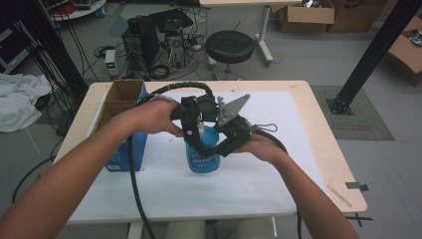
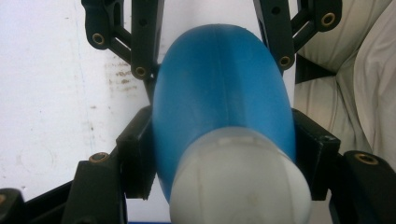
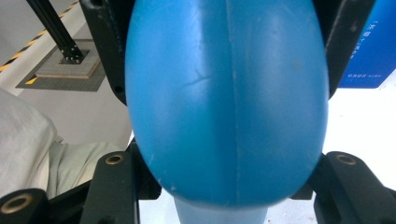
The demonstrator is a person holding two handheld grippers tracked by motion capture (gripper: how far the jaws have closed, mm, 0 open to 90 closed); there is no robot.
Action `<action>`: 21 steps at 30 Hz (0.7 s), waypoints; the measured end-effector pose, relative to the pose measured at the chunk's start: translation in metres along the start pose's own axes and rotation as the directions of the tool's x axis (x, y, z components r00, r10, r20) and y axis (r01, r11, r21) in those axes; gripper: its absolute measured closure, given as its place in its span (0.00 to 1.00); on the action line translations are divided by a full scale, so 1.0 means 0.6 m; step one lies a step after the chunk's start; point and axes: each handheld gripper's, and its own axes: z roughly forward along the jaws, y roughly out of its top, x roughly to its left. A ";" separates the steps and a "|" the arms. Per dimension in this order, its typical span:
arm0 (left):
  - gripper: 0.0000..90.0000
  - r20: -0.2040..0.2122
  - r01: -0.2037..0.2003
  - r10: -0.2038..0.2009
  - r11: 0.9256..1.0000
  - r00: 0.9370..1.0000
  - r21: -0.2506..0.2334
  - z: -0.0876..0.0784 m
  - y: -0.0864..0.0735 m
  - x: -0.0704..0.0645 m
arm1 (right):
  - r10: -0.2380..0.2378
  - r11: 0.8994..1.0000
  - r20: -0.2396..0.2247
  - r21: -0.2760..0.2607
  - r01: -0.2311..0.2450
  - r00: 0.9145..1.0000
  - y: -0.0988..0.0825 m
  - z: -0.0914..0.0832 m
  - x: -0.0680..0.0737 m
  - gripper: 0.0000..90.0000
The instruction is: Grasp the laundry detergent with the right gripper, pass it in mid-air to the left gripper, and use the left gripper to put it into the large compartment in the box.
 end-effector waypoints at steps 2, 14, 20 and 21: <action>0.41 0.005 0.001 -0.001 1.000 1.000 -0.002 -0.001 0.000 0.000 | -0.001 1.000 -0.001 0.000 0.001 1.000 0.000 0.000 0.000 0.49; 0.42 0.003 -0.003 0.003 1.000 1.000 -0.006 -0.004 0.003 -0.003 | -0.014 1.000 0.001 -0.006 0.014 1.000 0.000 -0.003 0.003 0.49; 0.42 0.000 -0.002 0.002 1.000 1.000 -0.010 -0.009 0.006 -0.006 | -0.007 1.000 -0.001 -0.017 0.007 1.000 0.002 -0.007 0.006 0.49; 0.42 0.001 0.000 0.000 1.000 1.000 -0.010 -0.010 0.006 -0.007 | -0.010 1.000 0.001 -0.017 0.010 1.000 0.002 -0.008 0.007 0.49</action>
